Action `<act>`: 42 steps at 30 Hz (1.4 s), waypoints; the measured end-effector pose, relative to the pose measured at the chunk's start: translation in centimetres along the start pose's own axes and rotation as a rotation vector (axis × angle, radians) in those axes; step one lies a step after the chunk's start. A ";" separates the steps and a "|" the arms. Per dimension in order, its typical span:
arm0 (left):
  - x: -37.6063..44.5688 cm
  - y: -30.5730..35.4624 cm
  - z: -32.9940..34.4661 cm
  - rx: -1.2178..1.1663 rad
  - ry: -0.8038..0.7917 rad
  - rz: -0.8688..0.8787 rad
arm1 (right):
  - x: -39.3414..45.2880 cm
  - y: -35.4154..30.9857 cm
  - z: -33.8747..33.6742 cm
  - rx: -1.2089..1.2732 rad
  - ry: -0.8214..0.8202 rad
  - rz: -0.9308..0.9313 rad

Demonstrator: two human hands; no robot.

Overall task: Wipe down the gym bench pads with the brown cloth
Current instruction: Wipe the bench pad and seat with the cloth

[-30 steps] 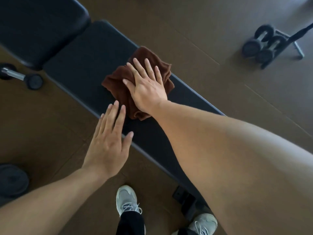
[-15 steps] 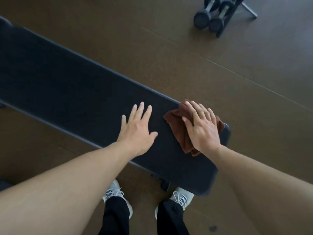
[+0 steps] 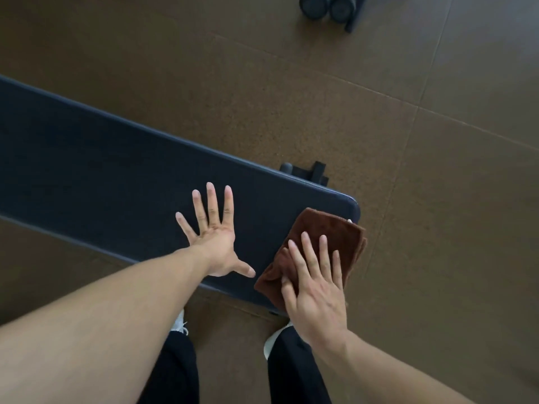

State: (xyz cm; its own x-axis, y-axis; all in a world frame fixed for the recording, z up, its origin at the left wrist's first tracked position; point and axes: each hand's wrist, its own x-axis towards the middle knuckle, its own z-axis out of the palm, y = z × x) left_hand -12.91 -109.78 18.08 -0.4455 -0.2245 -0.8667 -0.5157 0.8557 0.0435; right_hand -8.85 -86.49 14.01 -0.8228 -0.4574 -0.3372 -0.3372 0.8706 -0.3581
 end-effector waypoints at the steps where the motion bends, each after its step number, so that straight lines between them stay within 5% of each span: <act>1: 0.1 0.1 0.0 0.007 -0.001 -0.002 | 0.6 -0.5 0.0 -0.017 0.014 0.026; 13: 0.6 -2.1 0.7 -0.001 0.021 0.244 | 15.2 -3.3 -4.7 -0.068 0.099 0.133; 17: 1.2 -8.8 0.4 0.186 0.151 0.559 | 16.7 -6.8 -3.9 -0.048 0.194 0.391; 20: 2.4 -17.1 -1.6 0.263 0.267 0.566 | 17.8 -12.0 -2.1 -0.021 0.282 0.499; 23: 3.3 -23.2 -3.3 0.305 0.307 0.563 | 18.9 -18.7 0.2 -0.014 0.300 0.388; 28: 3.4 -23.5 -2.3 0.284 0.366 0.584 | 17.7 -24.1 3.6 -0.026 0.239 0.193; 42: 0.3 -19.4 -1.8 0.372 0.358 0.293 | 1.1 -13.4 5.5 -0.143 0.079 -0.133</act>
State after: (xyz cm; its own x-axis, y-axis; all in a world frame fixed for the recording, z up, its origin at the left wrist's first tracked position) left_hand -4.33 -127.31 17.83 -0.7832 -0.0424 -0.6203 -0.0714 0.9972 0.0220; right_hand -2.72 -99.64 13.65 -0.7983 -0.5592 -0.2235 -0.5021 0.8230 -0.2656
